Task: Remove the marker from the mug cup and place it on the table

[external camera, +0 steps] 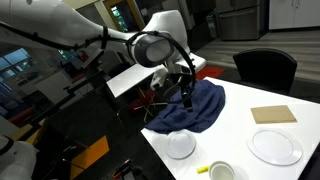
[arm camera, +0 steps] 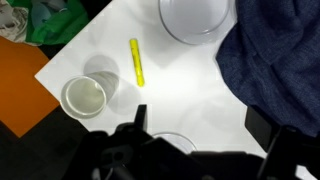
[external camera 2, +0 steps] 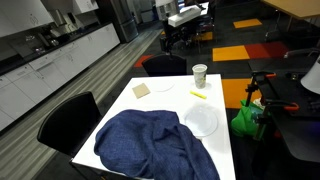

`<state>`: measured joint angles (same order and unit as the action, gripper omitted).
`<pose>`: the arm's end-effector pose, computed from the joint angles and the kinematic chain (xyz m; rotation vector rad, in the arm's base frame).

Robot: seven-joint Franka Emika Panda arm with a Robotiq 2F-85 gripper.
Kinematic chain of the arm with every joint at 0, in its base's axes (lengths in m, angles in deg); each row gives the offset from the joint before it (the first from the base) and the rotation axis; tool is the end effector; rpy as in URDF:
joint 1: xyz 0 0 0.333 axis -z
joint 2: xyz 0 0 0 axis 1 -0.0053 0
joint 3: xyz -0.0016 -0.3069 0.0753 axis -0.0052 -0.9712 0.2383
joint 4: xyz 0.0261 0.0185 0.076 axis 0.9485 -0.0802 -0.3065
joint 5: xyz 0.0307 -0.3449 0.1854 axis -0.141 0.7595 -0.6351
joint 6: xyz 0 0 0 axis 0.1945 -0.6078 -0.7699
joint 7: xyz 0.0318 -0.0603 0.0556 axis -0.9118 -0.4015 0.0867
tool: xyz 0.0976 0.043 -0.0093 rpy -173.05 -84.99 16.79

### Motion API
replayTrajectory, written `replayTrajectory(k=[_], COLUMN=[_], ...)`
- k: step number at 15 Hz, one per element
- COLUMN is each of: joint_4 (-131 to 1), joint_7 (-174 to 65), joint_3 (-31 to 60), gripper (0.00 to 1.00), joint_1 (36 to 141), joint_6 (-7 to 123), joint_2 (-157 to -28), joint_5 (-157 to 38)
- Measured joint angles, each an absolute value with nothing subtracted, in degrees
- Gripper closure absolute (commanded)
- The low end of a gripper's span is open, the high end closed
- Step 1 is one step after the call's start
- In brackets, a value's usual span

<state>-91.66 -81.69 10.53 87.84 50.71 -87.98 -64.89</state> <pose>0.5684 -0.0567 0.3261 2.9545 -1.0575 -0.0924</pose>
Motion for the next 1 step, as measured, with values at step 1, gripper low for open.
replayTrajectory(k=[1], joint_4=[-91.6], joint_7=[-81.7], joint_3=[10.5], gripper=[0.00], joint_1=[87.9], joint_6=[50.7], joint_2=[-88.4], joint_5=[-64.9])
